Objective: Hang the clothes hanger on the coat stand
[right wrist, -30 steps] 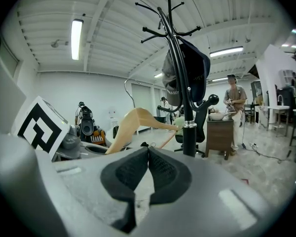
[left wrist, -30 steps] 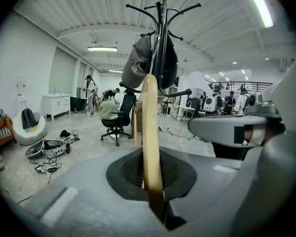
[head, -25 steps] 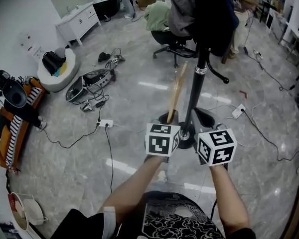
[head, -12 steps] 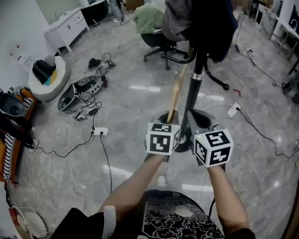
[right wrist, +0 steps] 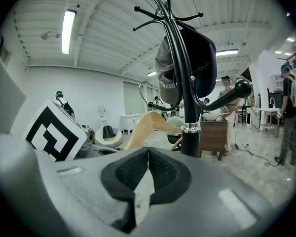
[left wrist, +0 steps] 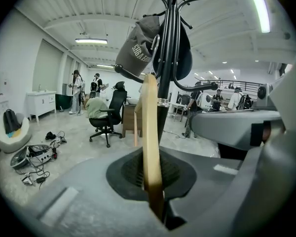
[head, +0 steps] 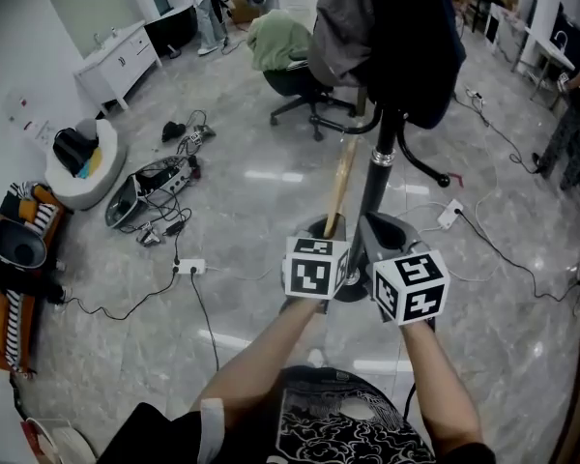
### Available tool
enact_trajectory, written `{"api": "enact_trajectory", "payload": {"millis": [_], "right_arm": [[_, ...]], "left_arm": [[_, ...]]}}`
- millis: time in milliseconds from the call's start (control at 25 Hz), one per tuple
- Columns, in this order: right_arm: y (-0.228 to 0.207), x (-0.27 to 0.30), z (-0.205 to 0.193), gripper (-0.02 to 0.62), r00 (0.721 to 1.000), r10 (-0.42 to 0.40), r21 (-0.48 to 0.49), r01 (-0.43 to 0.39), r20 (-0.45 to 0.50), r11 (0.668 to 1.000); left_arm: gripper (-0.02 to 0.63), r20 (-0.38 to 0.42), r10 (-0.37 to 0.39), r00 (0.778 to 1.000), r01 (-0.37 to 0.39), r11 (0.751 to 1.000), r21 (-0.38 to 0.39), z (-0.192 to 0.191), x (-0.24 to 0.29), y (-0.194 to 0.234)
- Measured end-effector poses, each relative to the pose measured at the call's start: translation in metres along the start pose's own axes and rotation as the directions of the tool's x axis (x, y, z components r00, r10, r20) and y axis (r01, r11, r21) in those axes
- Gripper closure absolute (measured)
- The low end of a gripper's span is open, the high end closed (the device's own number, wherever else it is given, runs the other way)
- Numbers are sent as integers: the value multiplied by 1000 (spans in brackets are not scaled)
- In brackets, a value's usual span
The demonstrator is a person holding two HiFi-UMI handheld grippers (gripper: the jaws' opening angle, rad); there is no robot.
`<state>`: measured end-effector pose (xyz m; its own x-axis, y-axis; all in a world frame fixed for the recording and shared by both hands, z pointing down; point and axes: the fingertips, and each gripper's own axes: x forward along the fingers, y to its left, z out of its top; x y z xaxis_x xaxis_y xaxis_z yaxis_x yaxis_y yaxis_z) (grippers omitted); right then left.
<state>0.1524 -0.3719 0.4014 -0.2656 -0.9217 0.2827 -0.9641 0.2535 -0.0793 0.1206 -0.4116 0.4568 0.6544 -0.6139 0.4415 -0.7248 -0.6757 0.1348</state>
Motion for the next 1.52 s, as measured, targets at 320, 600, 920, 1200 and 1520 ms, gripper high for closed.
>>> {"api": "enact_trajectory", "payload": {"millis": [320,600,920,1200,1520], "right_arm": [[-7,20,7,594,1000,-28,1,28,6,1000],[-17,31,7,594,998,-55,5,55,6,998],[-28,41,4,594,997,-77,10,77,2,997],[-33,45,2,594,996,-85,12,85,-9,996],[-34,45,-1,594,996,-87,12,87,-16,996]], "left_arm": [[601,-8,-33,999,33,999,13,8,19,11],[601,-28,-64,998,65,998,24,5,38,12],[601,-51,-85,995,86,996,24,0,57,14],[601,-63,-83,995,85,996,19,-5,69,17],[601,-84,-82,993,84,996,15,-10,73,18]]}}
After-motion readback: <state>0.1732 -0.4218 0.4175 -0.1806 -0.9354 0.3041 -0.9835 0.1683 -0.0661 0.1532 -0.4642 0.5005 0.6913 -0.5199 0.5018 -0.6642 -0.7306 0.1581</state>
